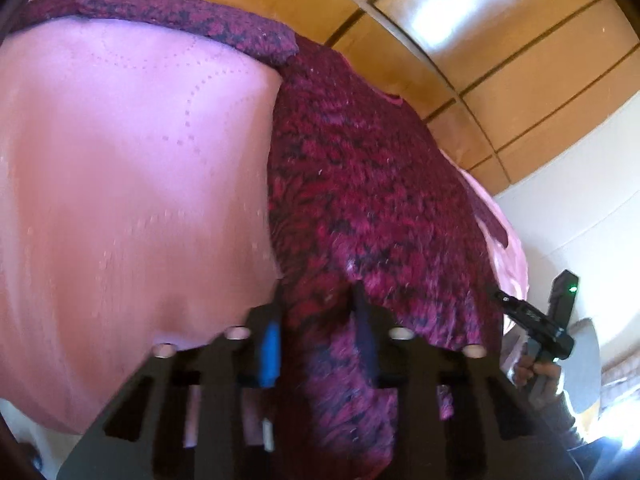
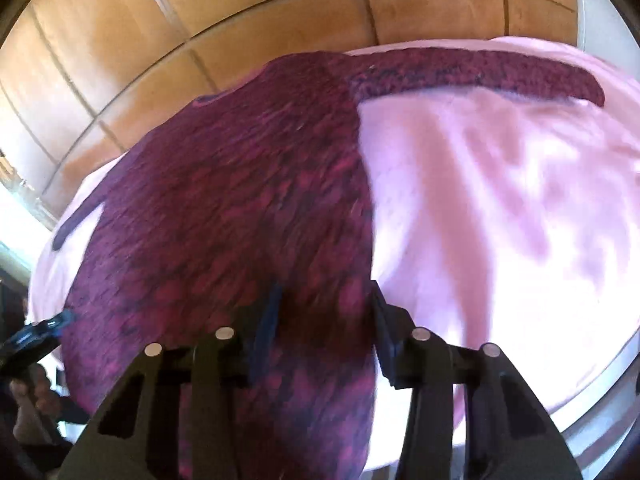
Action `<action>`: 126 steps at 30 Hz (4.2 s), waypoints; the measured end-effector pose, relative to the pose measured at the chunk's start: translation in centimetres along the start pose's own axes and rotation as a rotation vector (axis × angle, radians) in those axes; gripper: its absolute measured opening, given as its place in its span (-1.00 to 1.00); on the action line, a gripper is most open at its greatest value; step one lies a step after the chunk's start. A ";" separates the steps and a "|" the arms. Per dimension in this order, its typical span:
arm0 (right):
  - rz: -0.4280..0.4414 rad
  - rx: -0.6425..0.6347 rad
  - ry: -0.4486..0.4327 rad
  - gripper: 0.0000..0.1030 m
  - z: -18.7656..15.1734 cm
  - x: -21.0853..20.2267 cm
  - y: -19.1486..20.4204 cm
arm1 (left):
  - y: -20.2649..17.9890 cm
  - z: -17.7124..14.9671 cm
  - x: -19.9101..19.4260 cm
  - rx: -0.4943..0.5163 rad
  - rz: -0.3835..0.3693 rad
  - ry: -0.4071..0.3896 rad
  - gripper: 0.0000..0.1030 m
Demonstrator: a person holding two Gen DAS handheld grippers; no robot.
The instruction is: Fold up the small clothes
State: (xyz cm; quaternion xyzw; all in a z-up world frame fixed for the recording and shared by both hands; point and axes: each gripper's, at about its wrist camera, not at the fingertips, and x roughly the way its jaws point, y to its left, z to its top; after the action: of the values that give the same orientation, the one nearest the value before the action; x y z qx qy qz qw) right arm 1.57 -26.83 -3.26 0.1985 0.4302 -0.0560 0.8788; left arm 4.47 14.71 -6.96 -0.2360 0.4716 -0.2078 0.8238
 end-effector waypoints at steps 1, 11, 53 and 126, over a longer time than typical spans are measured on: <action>-0.002 -0.018 0.006 -0.18 -0.5 -0.2 0.5 | 0.0 -0.1 -0.1 0.002 0.000 0.001 -0.65; -0.031 -0.130 0.060 -0.73 -2.2 -2.3 1.0 | -1.2 -0.6 -0.3 0.085 0.068 0.020 -0.75; -0.276 0.477 -0.336 -0.78 22.1 0.6 -21.2 | -9.5 7.6 11.9 0.366 0.095 -0.065 0.82; 0.220 0.371 -0.177 0.92 17.1 4.4 -2.9 | -4.9 22.7 13.4 0.035 0.226 -0.151 -0.83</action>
State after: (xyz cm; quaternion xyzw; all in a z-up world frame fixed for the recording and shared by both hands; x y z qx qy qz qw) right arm 16.10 -35.91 1.86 0.3967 0.3097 -0.0552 0.8624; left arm 30.04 7.57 -3.17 -0.1819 0.4279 -0.1038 0.8792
